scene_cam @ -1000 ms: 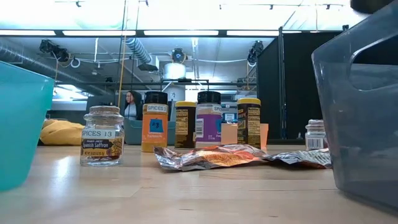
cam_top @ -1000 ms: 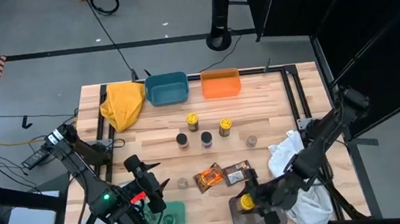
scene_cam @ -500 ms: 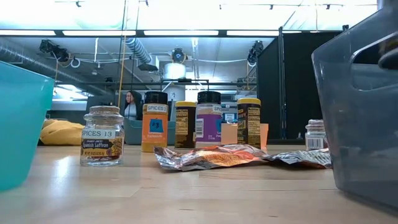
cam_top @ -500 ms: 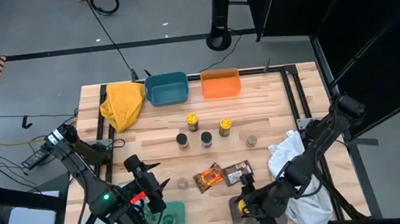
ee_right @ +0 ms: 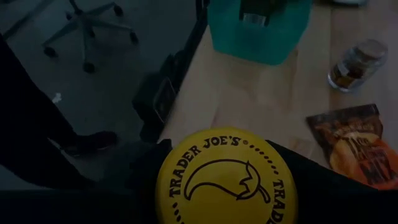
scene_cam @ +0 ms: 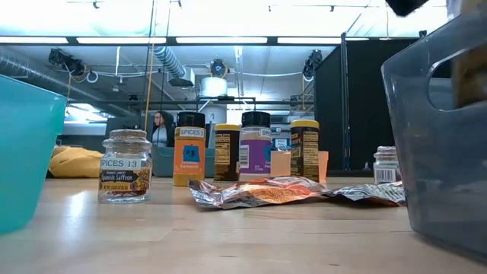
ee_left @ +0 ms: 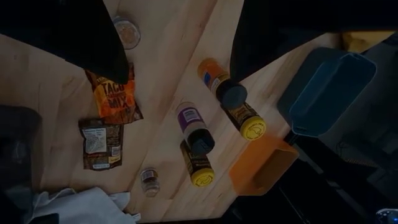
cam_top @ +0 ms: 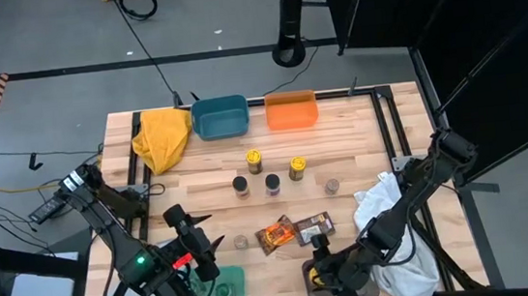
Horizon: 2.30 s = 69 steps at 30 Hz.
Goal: Sort spices by type
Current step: Put the bottom right yellow seasoning bottle into the black bin
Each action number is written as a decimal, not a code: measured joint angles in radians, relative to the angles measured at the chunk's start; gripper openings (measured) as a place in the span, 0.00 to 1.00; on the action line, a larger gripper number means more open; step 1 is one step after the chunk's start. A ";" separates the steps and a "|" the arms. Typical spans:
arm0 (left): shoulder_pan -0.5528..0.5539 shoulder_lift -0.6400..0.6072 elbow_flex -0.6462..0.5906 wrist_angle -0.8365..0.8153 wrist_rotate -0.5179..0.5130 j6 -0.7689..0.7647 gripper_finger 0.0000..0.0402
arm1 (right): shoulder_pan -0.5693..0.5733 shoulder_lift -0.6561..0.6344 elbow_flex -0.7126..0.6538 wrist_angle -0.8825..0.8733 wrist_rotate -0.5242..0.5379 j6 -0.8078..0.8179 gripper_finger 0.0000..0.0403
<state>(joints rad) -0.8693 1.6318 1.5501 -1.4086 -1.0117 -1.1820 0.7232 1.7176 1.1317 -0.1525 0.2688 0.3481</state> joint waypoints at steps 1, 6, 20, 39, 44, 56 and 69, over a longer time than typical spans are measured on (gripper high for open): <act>0.000 0.000 0.000 0.000 -0.002 0.000 0.71 | -0.001 0.000 -0.010 0.004 -0.002 0.000 0.60; 0.000 0.000 0.000 -0.001 -0.002 0.000 0.71 | -0.006 0.013 -0.040 0.023 0.001 0.006 0.58; 0.000 0.000 0.000 -0.018 -0.004 0.002 0.71 | -0.045 0.016 -0.092 0.114 -0.002 0.008 0.60; 0.000 0.000 0.000 -0.042 -0.010 0.003 0.71 | -0.051 0.016 -0.092 0.108 0.006 0.008 0.67; 0.000 0.000 0.000 -0.042 -0.009 0.003 0.71 | -0.052 0.016 -0.092 0.108 0.006 0.025 0.71; 0.000 0.000 0.000 -0.042 -0.009 0.000 0.71 | -0.053 0.015 -0.092 0.102 0.007 0.027 0.71; 0.000 0.000 0.000 -0.042 -0.009 -0.001 0.71 | -0.069 0.014 -0.092 0.087 0.011 0.045 0.67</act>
<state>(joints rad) -0.8696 1.6318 1.5497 -1.4506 -1.0208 -1.1825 0.6543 1.7321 1.0397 -0.0660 0.2794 0.3934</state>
